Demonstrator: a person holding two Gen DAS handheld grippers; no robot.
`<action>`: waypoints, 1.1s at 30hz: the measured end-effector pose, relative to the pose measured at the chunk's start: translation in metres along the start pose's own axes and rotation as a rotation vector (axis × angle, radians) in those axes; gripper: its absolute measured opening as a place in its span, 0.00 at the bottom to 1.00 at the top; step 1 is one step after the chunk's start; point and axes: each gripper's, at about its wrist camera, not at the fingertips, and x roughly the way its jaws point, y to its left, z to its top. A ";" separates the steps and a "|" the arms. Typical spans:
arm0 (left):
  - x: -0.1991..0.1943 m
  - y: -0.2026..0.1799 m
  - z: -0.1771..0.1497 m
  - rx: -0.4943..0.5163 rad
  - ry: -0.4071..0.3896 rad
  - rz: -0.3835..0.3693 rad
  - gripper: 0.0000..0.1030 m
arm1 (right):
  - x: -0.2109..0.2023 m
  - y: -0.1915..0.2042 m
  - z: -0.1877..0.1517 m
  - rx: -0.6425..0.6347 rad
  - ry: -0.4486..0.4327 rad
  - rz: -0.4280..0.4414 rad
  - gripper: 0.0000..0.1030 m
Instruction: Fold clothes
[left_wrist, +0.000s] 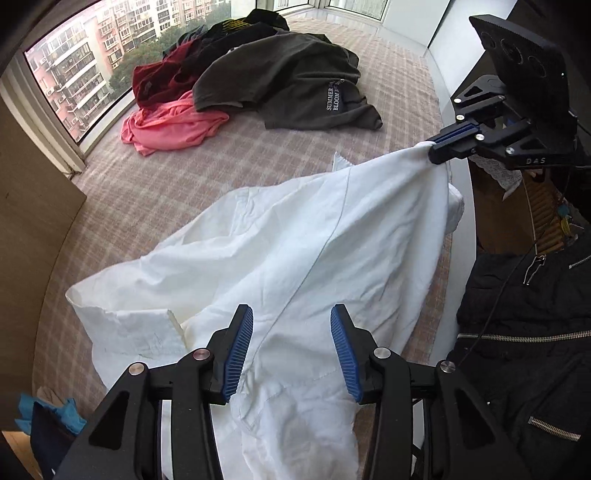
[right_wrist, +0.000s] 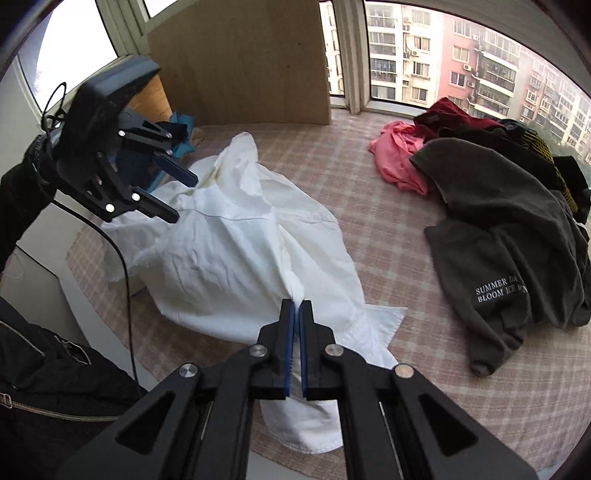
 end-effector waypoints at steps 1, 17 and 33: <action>0.004 0.001 0.009 0.013 0.007 0.009 0.45 | 0.014 -0.012 -0.004 0.028 0.028 -0.013 0.03; 0.136 0.002 0.122 0.286 0.273 -0.053 0.46 | 0.076 -0.087 -0.007 0.199 0.077 -0.032 0.03; 0.174 0.013 0.135 0.417 0.438 -0.160 0.66 | 0.009 -0.155 -0.125 0.802 0.006 0.203 0.27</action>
